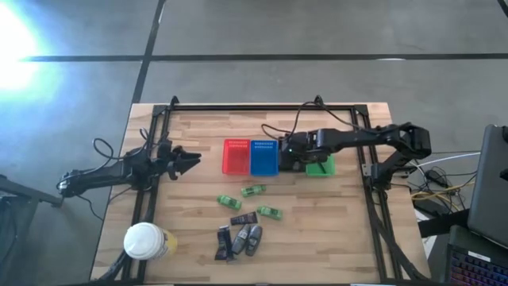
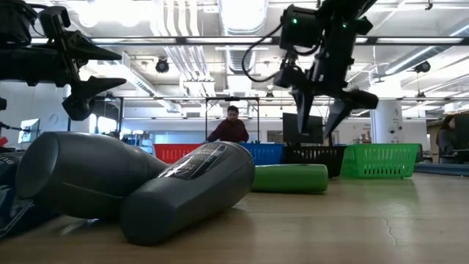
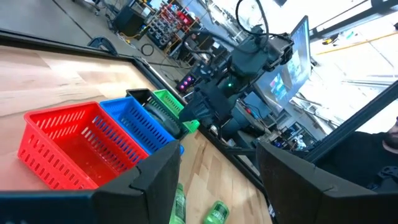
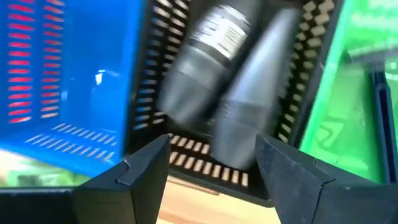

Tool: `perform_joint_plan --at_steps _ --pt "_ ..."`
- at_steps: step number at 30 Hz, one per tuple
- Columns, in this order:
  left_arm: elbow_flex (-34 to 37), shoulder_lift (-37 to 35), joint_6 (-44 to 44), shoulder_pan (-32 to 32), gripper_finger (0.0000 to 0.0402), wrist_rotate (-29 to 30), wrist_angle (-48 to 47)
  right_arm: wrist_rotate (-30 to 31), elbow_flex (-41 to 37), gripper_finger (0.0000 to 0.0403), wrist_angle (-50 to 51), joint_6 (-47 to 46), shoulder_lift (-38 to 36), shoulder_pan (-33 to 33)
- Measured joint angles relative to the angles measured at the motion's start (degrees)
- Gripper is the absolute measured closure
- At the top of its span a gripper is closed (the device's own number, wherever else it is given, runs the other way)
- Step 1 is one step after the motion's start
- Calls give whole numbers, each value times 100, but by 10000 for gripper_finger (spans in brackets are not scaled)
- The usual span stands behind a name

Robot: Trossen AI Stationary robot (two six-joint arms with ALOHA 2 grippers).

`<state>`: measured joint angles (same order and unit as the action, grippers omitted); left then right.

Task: Pick & Place Travel size toiletries
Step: Put the green shampoo into the red bin

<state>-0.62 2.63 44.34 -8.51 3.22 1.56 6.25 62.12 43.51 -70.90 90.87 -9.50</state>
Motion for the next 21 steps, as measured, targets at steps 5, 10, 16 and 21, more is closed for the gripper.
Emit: perform_joint_plan --at_steps 5,10,16,21 --pt "0 0 34 0 184 189 34 84 554 159 205 1019 -36 214" --pt "0 -15 1016 2 184 317 152 -392 962 148 430 2248 17 616" --pt "2 53 1352 0 184 572 292 -507 906 157 653 2284 80 1033" --pt "-202 370 744 14 186 -594 -348 -521 870 166 637 2392 146 1347"
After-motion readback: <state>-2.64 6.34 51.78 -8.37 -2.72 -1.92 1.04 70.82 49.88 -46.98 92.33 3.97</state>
